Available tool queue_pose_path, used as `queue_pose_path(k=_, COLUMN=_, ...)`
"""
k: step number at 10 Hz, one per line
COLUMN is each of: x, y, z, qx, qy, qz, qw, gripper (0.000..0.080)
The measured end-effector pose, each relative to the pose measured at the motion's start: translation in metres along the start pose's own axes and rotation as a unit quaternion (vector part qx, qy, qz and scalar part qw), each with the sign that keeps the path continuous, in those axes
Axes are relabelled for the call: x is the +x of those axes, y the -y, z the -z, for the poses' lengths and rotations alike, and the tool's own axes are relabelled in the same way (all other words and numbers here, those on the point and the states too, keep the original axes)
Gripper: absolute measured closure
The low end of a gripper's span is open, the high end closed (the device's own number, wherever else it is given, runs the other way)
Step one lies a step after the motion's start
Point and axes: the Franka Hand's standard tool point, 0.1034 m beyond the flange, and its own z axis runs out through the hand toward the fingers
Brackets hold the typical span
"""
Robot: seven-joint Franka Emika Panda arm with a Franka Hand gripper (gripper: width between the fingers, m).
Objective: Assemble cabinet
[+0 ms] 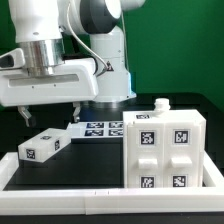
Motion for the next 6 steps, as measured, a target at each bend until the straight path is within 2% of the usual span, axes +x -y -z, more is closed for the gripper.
queue_pose_path(k=1, x=0.001, y=-0.007, z=-0.003, qx=0.005, qy=0.018, qz=-0.016, qw=1.0, gripper=0.0002)
queue_pose_path(k=3, x=-0.002, y=-0.019, z=-0.01, qx=0.006, qy=0.034, qz=-0.028, qw=0.999, gripper=0.0002)
queue_pose_path(k=5, x=-0.005, y=-0.037, z=-0.016, qx=0.0, qy=0.019, qz=-0.01, qw=1.0, gripper=0.0002)
queue_pose_path(k=6, x=-0.006, y=-0.035, z=-0.017, qx=0.001, qy=0.02, qz=-0.009, qw=1.0, gripper=0.0002)
